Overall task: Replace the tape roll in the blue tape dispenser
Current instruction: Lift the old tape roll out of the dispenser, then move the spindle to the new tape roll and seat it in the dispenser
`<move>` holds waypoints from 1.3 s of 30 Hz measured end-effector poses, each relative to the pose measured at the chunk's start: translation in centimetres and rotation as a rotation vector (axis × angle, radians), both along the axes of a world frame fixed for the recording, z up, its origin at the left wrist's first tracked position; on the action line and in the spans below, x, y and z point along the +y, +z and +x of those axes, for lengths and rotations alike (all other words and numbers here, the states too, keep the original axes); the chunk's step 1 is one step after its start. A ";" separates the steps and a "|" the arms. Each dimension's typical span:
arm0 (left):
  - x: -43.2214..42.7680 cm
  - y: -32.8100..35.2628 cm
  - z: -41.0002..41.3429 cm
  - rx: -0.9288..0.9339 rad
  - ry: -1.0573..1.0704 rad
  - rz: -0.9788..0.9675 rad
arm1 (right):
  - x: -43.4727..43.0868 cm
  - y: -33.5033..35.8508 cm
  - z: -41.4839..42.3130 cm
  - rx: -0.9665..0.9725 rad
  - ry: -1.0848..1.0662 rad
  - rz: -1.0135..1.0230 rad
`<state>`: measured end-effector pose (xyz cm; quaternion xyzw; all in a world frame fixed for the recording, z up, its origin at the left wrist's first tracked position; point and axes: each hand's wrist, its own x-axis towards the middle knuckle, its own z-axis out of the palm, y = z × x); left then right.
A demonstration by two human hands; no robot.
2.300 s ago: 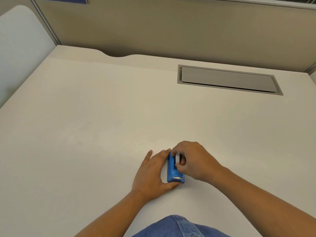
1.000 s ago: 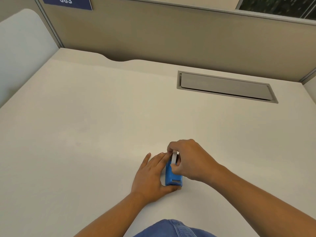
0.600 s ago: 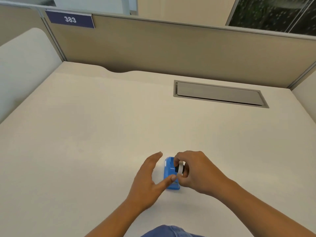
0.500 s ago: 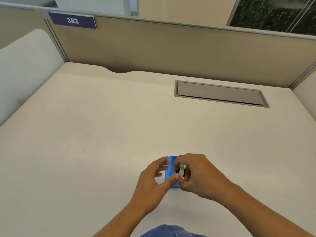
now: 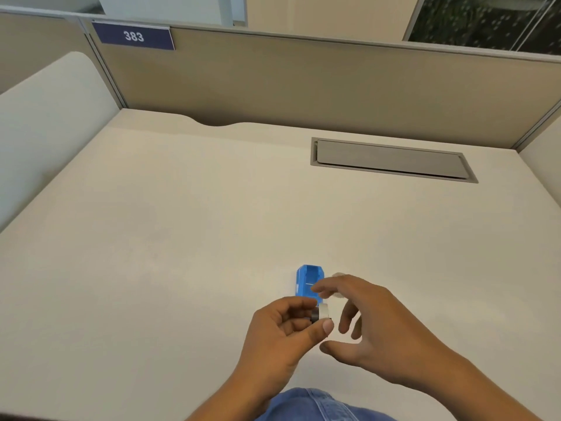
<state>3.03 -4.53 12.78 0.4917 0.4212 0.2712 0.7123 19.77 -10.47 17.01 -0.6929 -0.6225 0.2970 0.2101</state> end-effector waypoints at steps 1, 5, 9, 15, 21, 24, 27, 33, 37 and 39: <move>-0.2 0.2 0.0 -0.011 0.012 -0.002 | -0.4 -0.1 0.0 0.054 -0.030 0.017; -0.7 1.0 0.2 -0.063 0.027 0.006 | -1.5 -0.7 -0.8 0.308 -0.197 0.088; -0.6 1.6 0.0 -0.100 0.028 -0.028 | -1.9 -1.0 -1.5 0.459 -0.312 0.095; 0.0 2.2 -0.1 -0.094 -0.034 -0.042 | -2.0 -1.2 -1.6 0.545 -0.390 0.085; 0.4 2.3 -0.4 -0.073 -0.012 -0.027 | -1.7 -1.2 -1.4 0.565 -0.392 0.097; 0.3 1.8 -0.3 -0.057 -0.015 -0.033 | -1.5 -1.5 -1.4 0.567 -0.388 0.099; 0.1 1.3 0.0 -0.071 0.029 -0.077 | -1.4 -1.8 -1.5 0.567 -0.375 0.082; 0.4 0.7 0.1 -0.099 0.106 -0.186 | -1.3 -1.9 -1.3 0.557 -0.356 0.067; 0.7 0.6 0.1 -0.124 0.142 -0.253 | -1.2 -2.0 -0.7 0.520 -0.377 0.066; 0.7 0.4 0.2 -0.153 0.171 -0.304 | -1.1 -2.3 -0.2 0.494 -0.383 0.069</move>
